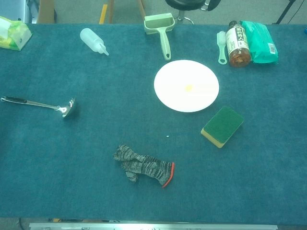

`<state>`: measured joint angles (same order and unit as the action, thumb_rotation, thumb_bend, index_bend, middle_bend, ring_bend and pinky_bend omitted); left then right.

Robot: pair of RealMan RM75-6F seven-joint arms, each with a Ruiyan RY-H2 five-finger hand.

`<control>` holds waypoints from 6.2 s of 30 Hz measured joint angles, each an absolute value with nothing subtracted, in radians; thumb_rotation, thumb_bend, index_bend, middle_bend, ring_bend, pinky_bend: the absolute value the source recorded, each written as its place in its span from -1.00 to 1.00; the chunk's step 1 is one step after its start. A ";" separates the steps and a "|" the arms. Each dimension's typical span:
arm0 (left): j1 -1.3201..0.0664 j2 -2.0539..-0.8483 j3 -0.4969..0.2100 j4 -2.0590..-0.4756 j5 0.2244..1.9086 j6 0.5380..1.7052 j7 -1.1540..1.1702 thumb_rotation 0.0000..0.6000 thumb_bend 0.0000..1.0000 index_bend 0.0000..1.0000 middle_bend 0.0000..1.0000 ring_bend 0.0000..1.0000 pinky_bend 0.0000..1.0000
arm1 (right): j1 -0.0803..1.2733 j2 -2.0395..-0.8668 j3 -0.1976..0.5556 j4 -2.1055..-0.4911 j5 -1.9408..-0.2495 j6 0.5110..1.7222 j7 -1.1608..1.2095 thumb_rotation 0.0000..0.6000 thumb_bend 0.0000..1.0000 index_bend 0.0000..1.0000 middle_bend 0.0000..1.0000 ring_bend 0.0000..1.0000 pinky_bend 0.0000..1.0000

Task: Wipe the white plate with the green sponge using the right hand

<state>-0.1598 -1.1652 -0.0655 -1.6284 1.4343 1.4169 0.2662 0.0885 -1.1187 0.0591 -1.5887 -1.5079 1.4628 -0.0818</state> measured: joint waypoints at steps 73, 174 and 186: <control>-0.138 -1.192 -0.051 -1.599 1.429 1.436 0.223 1.00 -0.64 -0.24 -0.39 -0.56 -0.28 | 0.410 -1.149 0.017 -1.609 -1.386 0.908 -0.243 1.00 -0.76 -0.50 -0.47 -0.64 -0.42; -0.108 -1.232 -0.046 -1.523 1.406 1.421 0.128 1.00 -0.64 -0.24 -0.39 -0.56 -0.28 | 0.652 -1.291 -0.076 -1.544 -1.588 0.847 -0.268 1.00 -0.76 -0.36 0.05 -0.03 -0.26; -0.110 -1.234 -0.049 -1.526 1.408 1.421 0.129 1.00 -0.63 -0.24 -0.39 -0.56 -0.28 | 0.679 -1.241 -0.006 -1.615 -1.510 0.848 -0.329 1.00 -0.76 -0.36 0.05 -0.03 -0.26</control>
<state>-0.1103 -1.2342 -0.0491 -1.5255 1.4082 1.4208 0.1286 0.6787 -1.2409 -0.0062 -1.6153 -1.5098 0.8482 -0.3289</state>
